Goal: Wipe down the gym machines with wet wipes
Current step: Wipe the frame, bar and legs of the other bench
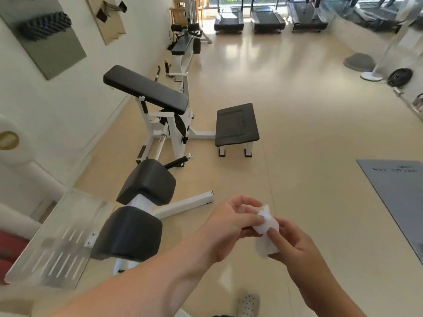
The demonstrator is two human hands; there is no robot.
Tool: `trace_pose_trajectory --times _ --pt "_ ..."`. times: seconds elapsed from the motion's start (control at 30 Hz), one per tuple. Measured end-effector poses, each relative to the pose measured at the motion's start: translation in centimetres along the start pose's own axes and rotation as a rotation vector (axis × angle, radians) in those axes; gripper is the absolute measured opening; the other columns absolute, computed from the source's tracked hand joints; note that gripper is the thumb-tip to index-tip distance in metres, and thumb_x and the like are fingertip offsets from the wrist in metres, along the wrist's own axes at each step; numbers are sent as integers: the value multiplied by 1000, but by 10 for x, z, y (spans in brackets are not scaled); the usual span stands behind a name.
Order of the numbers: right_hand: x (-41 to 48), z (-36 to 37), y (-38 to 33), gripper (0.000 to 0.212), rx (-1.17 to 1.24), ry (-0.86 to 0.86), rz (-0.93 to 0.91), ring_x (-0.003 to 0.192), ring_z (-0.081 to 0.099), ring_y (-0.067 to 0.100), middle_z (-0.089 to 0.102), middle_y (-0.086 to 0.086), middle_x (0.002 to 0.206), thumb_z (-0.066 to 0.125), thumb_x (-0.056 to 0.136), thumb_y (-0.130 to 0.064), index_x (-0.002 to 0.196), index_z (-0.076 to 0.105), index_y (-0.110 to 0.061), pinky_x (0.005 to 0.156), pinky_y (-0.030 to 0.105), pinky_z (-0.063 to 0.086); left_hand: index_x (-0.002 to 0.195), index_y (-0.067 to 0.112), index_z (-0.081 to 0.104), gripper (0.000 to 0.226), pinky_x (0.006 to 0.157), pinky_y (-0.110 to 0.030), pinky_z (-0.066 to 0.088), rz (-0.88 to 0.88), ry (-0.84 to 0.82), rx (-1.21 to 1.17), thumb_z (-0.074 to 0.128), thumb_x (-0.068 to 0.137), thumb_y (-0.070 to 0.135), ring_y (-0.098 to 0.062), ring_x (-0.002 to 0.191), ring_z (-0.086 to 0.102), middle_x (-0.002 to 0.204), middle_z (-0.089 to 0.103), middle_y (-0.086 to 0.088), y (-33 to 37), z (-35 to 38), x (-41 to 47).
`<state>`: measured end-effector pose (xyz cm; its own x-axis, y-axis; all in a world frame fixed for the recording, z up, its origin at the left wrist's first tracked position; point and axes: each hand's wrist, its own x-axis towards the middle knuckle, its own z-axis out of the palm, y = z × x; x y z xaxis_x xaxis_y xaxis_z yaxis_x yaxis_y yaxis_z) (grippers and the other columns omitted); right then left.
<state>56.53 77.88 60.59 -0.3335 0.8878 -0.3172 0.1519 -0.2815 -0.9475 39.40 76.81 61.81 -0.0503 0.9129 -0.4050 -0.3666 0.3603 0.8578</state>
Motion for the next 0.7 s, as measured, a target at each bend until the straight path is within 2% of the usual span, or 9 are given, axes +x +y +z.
trace_pose_trajectory --times 0.1,0.17,0.23,0.33,0.5,0.57,0.7 --pt "69 -47 -21 17 -30 14 -31 90 74 21 78 4 96 60 101 -18 111 73 -19 76 37 61 99 9 62 24 81 -42 55 35 -59 22 68 84 -8 -27 84 67 82 67 -6 20 28 82" --pt "124 -75 -35 11 -82 74 -53 85 72 24 77 3 89 64 100 -16 103 74 -17 75 41 62 100 9 62 24 76 -39 54 45 -54 48 69 85 -8 -25 81 66 79 67 -4 39 46 139" --pt "174 -99 -53 7 -113 145 -74 81 69 28 74 3 83 67 98 -17 96 74 -17 73 45 61 103 8 63 24 69 -34 52 79 -3 126 69 86 -7 -21 78 64 79 69 -1 58 62 190" --pt "227 -130 -73 6 -74 184 -44 79 71 24 74 6 85 69 97 -17 101 70 -22 71 41 61 108 9 65 22 69 -35 49 61 113 171 70 88 2 -19 78 65 85 71 -4 79 76 242" --pt "329 -166 -99 10 -79 137 -37 74 64 20 72 14 87 66 98 -16 96 70 -25 72 45 58 105 10 66 10 64 -32 49 9 317 121 64 95 12 -18 72 64 87 70 -7 104 79 321" --pt "375 -176 -104 16 -105 93 -37 73 62 18 70 14 87 64 98 -13 91 71 -26 69 40 54 103 11 67 9 64 -32 49 6 370 84 63 97 15 -18 72 64 87 70 -7 108 81 351" --pt "465 -188 -118 30 -179 -66 -64 72 59 16 67 -4 76 61 98 -9 82 74 -31 66 31 49 104 12 68 11 63 -32 48 7 504 21 63 97 19 -19 73 65 87 71 -7 116 76 411"
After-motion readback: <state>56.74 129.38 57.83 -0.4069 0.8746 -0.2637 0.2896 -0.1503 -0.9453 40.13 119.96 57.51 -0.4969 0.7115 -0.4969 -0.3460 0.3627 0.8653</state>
